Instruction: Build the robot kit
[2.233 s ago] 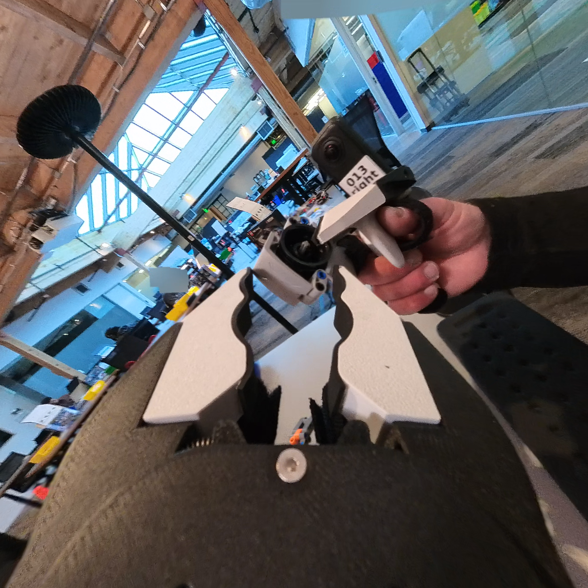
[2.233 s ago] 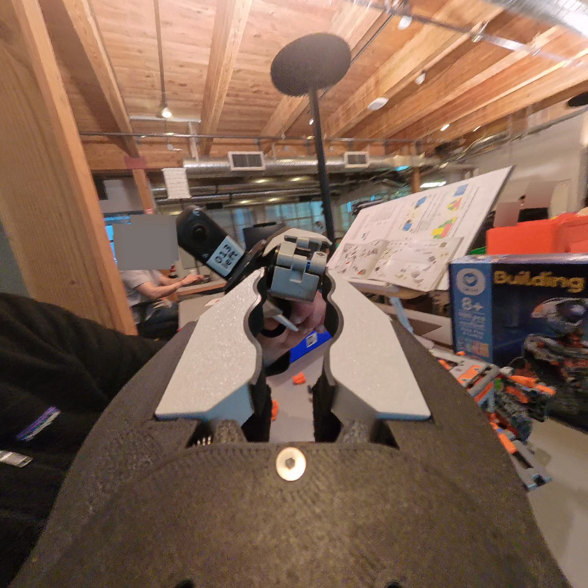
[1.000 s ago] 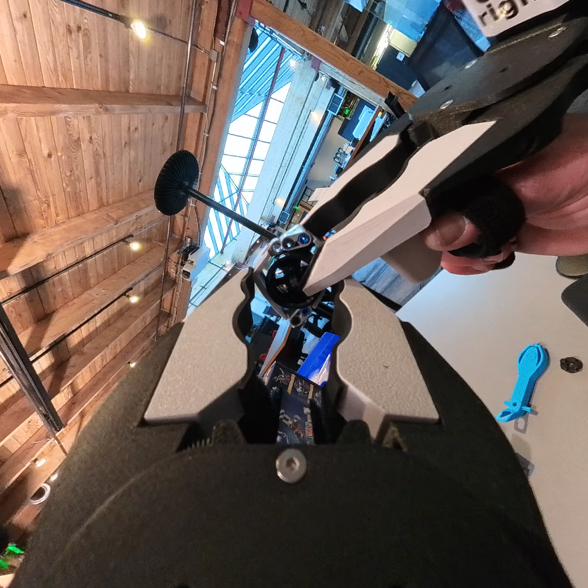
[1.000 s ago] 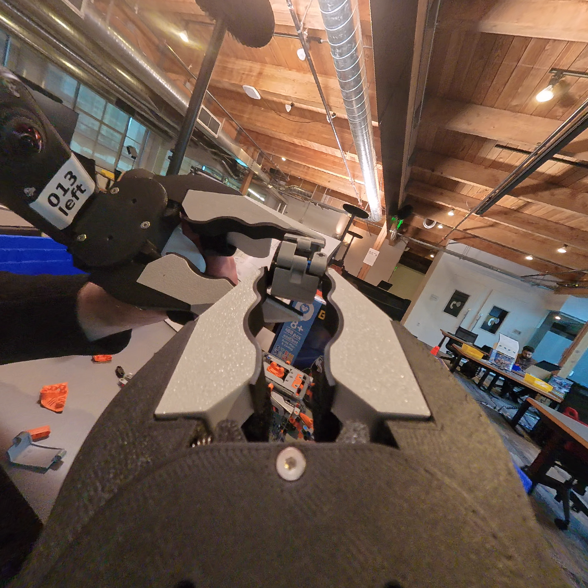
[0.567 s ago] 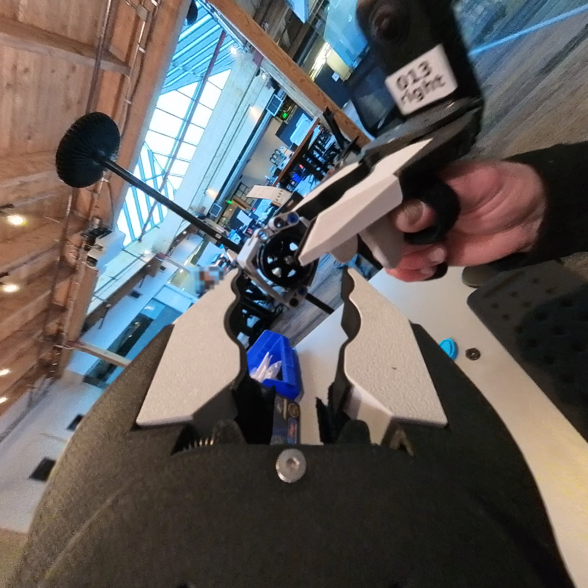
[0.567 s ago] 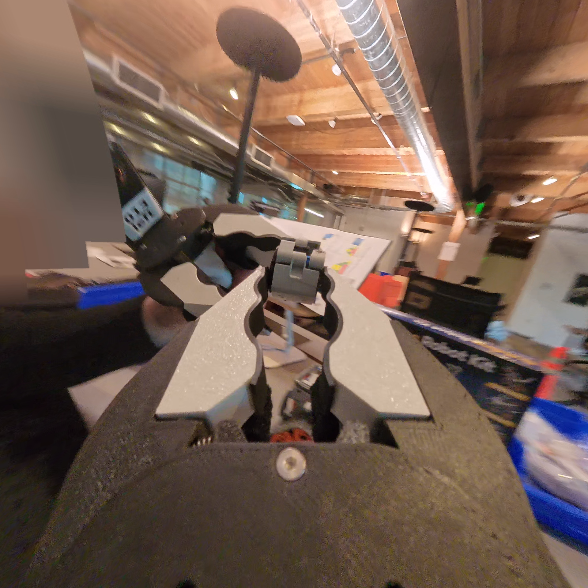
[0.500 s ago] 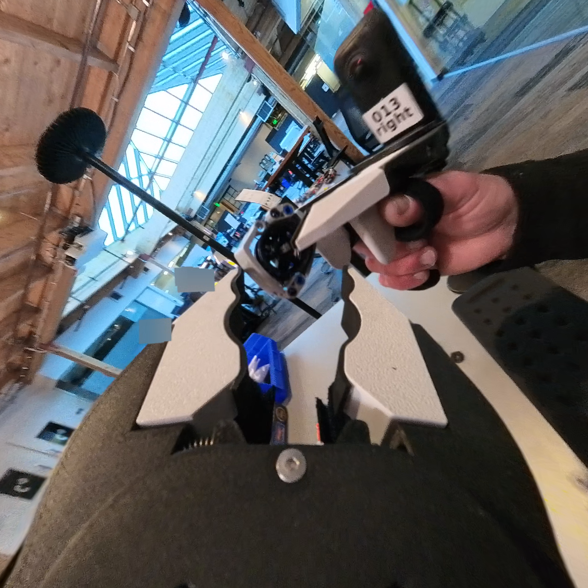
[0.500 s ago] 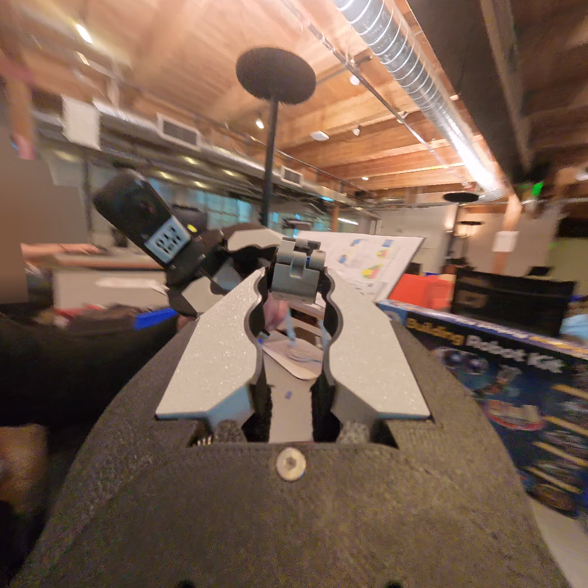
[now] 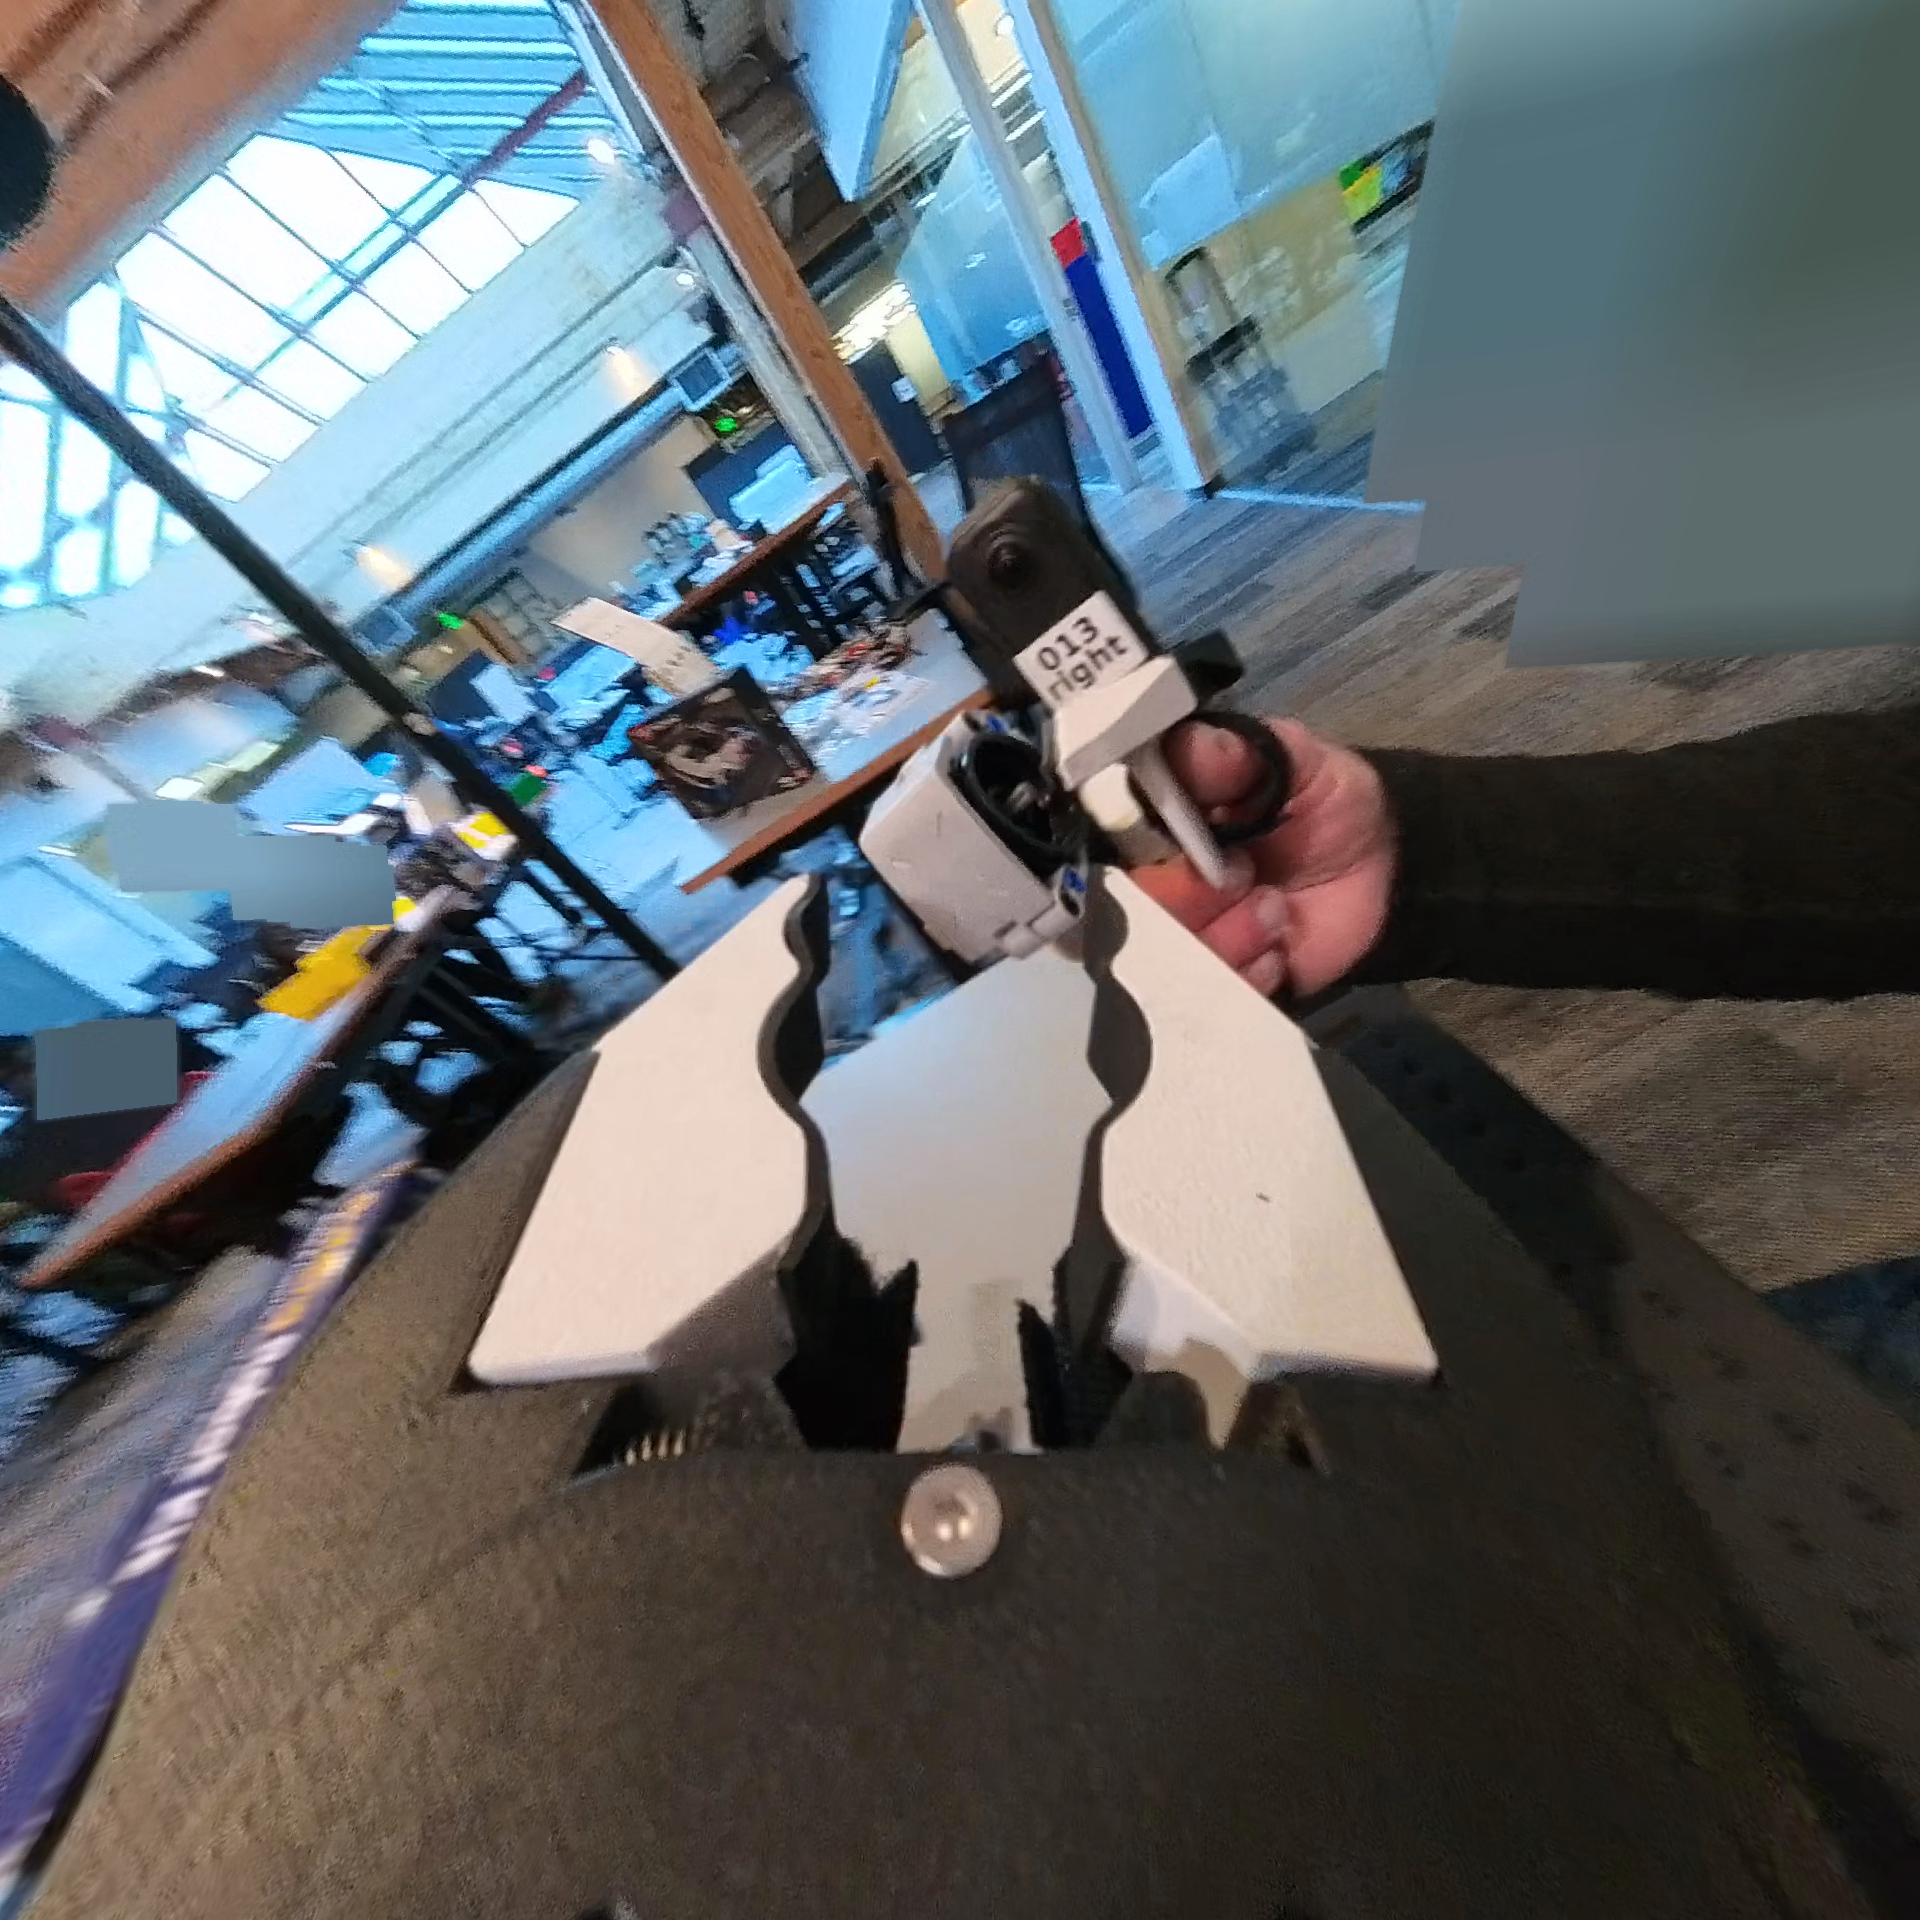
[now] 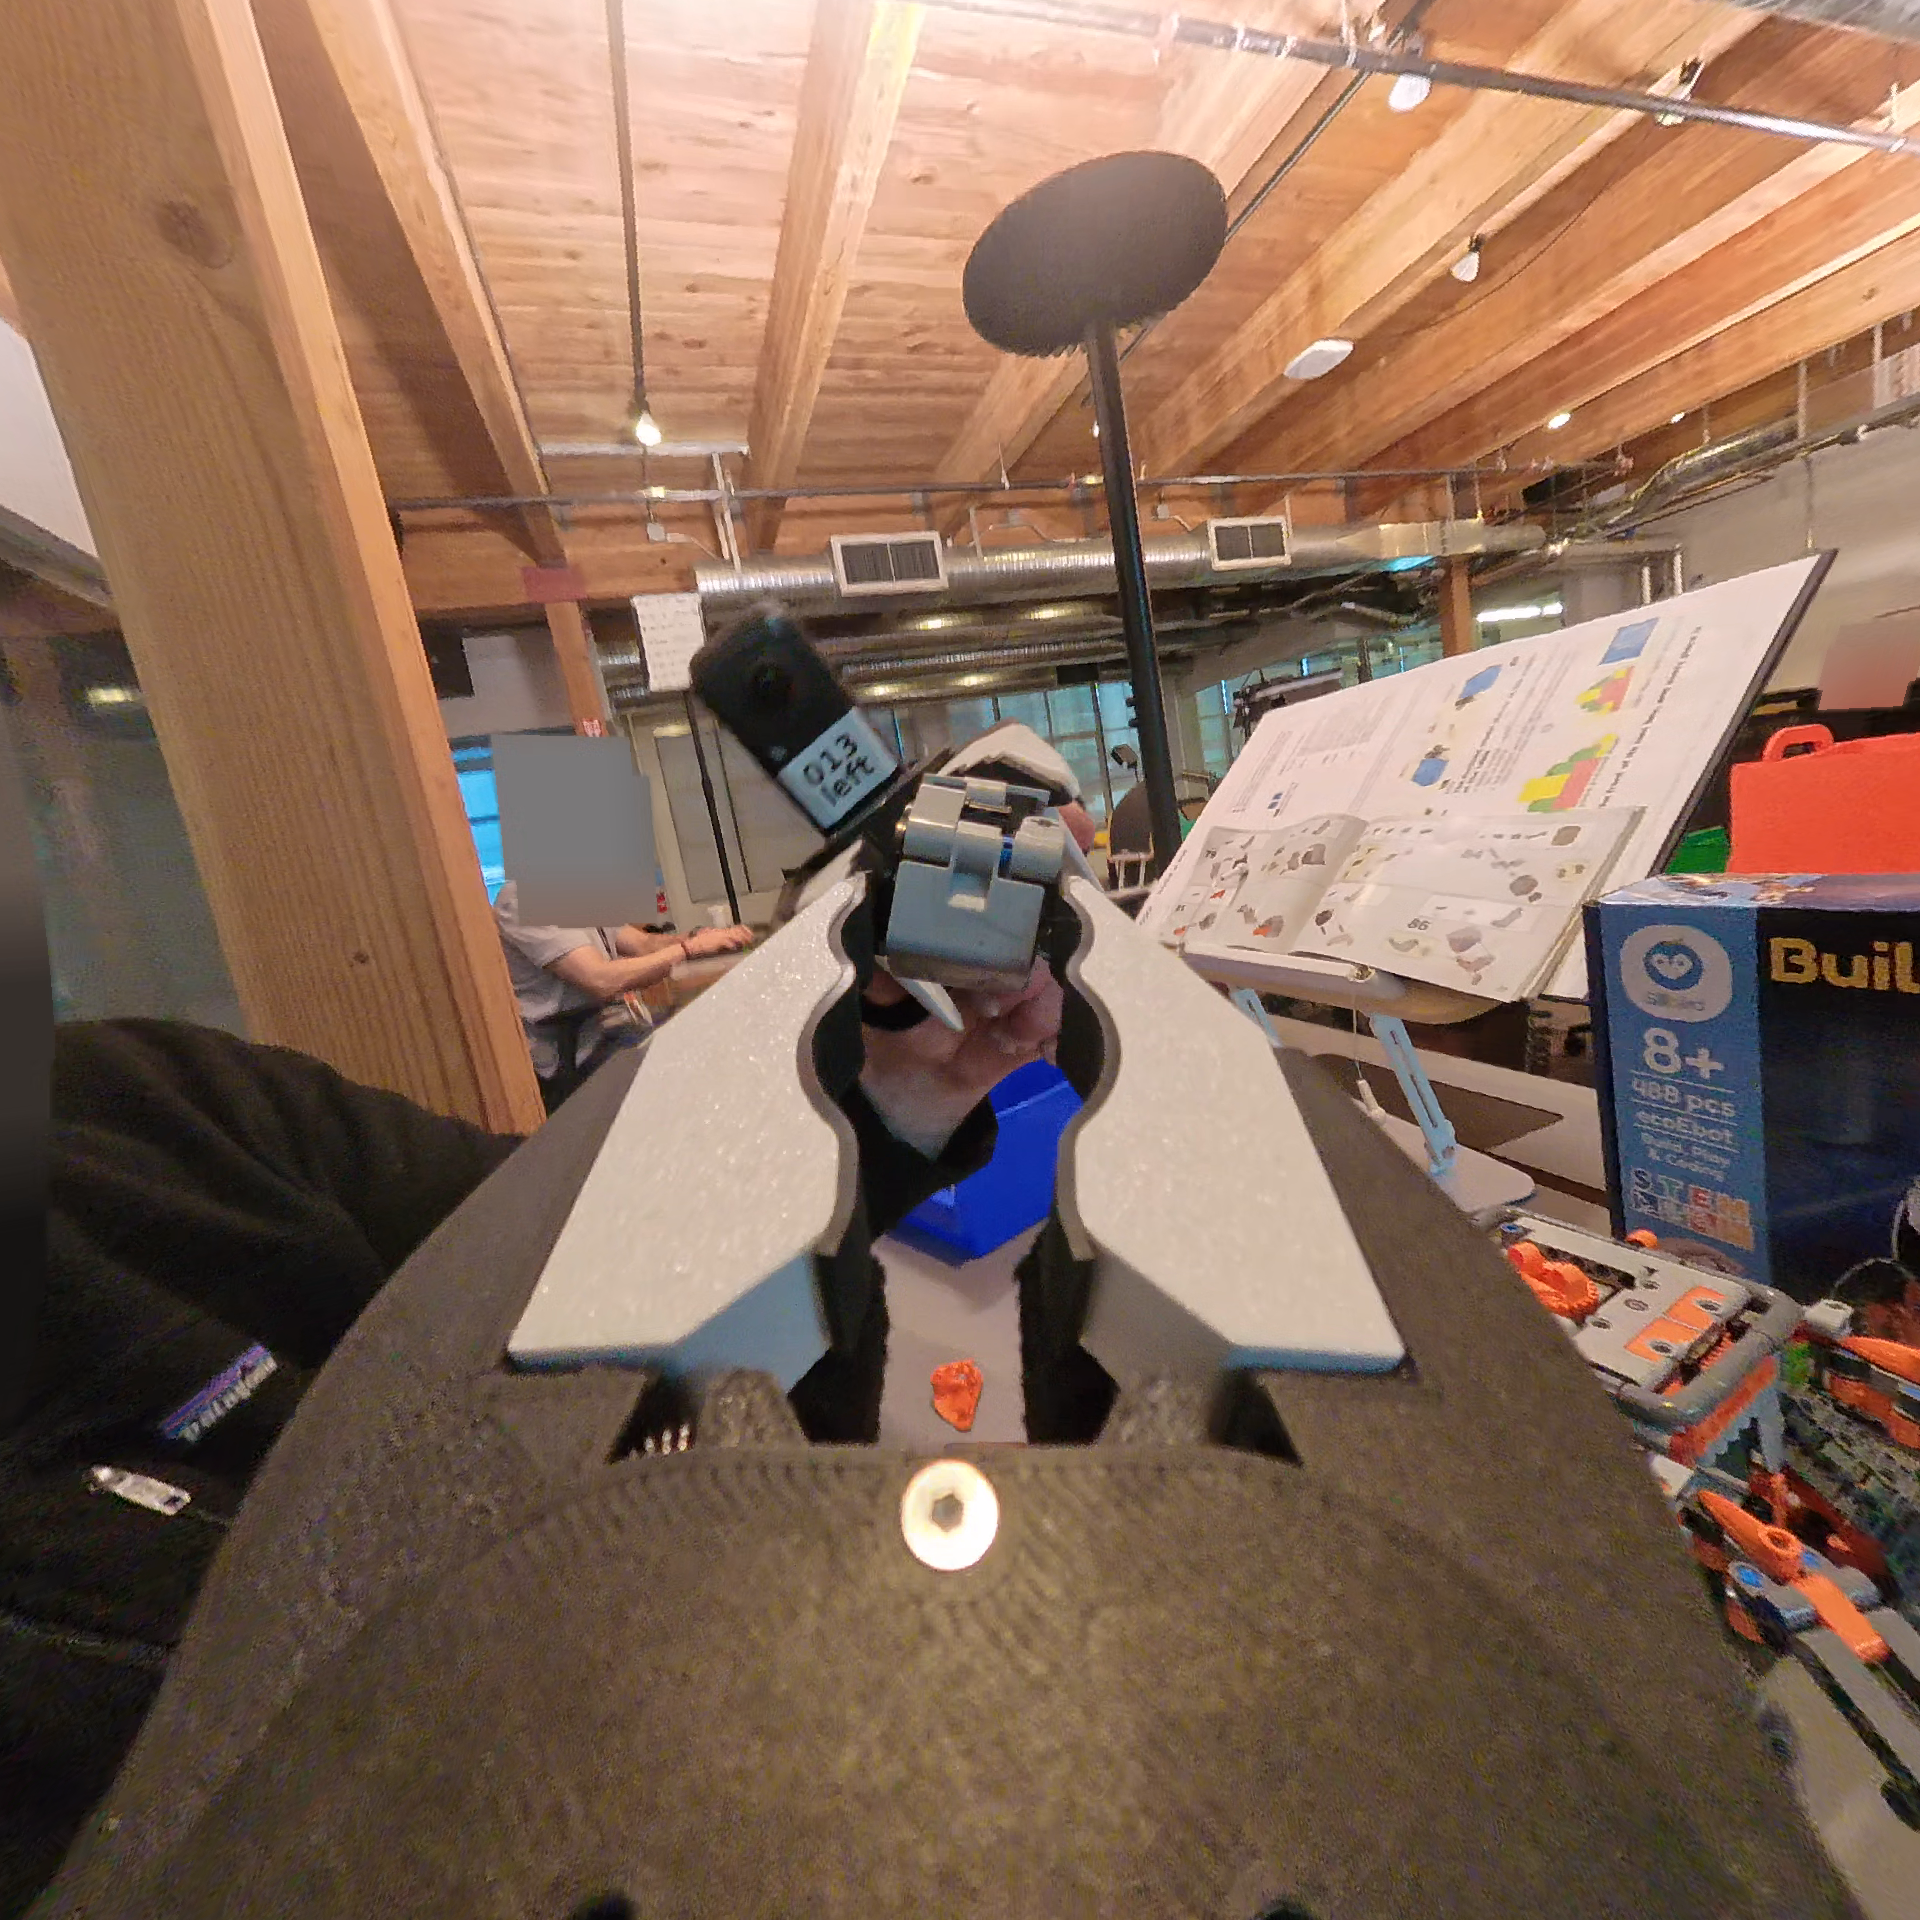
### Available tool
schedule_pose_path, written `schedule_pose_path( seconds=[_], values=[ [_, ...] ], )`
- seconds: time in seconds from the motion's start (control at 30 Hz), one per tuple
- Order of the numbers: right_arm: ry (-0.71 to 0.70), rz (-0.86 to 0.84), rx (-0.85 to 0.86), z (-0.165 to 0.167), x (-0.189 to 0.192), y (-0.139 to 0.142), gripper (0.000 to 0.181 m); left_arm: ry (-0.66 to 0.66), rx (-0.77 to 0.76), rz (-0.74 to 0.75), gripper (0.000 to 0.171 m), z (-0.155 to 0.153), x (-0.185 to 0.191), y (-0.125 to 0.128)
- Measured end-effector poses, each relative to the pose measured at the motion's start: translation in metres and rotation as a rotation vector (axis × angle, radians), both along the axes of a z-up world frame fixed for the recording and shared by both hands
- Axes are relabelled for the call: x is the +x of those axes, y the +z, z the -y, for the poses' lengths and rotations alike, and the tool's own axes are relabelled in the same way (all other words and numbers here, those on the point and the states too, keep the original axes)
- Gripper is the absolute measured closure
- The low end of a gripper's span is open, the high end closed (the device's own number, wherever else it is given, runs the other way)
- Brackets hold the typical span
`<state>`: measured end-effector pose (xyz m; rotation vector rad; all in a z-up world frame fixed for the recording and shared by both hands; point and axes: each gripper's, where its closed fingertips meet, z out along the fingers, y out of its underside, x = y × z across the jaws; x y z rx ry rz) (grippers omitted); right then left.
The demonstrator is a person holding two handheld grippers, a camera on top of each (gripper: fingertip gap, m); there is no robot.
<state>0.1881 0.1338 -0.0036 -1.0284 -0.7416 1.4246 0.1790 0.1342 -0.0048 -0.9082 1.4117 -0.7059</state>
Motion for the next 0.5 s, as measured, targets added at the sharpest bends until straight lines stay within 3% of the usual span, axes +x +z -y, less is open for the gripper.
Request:
schedule_pose_path(
  seconds=[0.23, 0.5],
  values=[
    [-0.011, 0.143, 0.096, 0.010, -0.017, -0.005, 0.151, -0.275, -0.342, 0.029, 0.131, 0.014, -0.013, 0.006],
    [0.008, 0.182, 0.117, 0.015, -0.024, -0.003, 0.151, -0.331, -0.424, 0.027, 0.146, 0.017, -0.010, 0.003]
  ],
)
